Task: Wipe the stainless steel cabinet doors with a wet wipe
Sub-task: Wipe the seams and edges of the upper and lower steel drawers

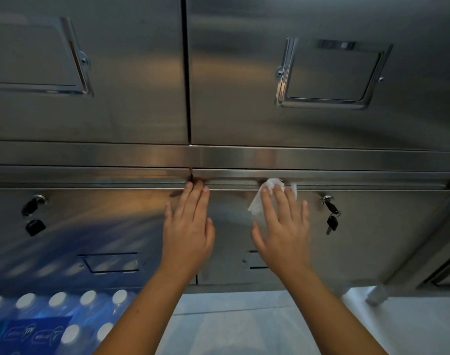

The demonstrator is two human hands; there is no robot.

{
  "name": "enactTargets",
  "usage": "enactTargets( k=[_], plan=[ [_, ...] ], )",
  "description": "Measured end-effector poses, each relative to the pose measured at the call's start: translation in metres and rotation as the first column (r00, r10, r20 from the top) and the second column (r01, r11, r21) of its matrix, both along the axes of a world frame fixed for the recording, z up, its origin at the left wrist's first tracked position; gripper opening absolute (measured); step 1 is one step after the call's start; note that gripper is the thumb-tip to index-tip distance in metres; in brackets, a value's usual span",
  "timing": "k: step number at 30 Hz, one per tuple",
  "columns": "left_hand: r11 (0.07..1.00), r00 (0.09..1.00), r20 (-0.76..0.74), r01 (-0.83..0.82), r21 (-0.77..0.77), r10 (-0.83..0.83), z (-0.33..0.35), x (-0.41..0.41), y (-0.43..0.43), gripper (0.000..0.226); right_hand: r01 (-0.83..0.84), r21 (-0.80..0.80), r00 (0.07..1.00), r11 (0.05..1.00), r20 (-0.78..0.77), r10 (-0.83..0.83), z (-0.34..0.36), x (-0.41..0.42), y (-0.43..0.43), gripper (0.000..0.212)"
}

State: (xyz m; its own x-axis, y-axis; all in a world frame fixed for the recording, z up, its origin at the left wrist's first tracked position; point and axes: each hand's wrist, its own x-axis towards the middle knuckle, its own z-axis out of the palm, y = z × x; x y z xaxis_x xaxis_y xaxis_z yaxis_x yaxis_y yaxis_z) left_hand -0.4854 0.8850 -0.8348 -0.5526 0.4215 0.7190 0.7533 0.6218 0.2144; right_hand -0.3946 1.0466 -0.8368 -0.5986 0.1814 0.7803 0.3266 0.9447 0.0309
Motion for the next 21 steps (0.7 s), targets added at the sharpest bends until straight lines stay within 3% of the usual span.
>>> enactTargets(
  k=[5,13,21],
  plan=[
    [0.999,1.0,-0.005,0.02,-0.028,-0.02,0.002,-0.003,-0.005,0.055,-0.042,0.063,0.999,0.997,-0.021,0.044,-0.004,0.0,0.008,0.057],
    [0.998,0.999,-0.034,-0.022,-0.057,0.02,-0.003,-0.004,-0.002,0.056,-0.158,0.198,0.96,0.967,-0.198,0.197,0.003,-0.012,0.03,0.039],
    [0.997,0.998,-0.046,-0.044,-0.064,0.041,-0.003,-0.004,-0.001,0.057,-0.316,0.114,0.9,0.942,-0.278,0.335,0.005,-0.023,0.028,0.034]
  ],
)
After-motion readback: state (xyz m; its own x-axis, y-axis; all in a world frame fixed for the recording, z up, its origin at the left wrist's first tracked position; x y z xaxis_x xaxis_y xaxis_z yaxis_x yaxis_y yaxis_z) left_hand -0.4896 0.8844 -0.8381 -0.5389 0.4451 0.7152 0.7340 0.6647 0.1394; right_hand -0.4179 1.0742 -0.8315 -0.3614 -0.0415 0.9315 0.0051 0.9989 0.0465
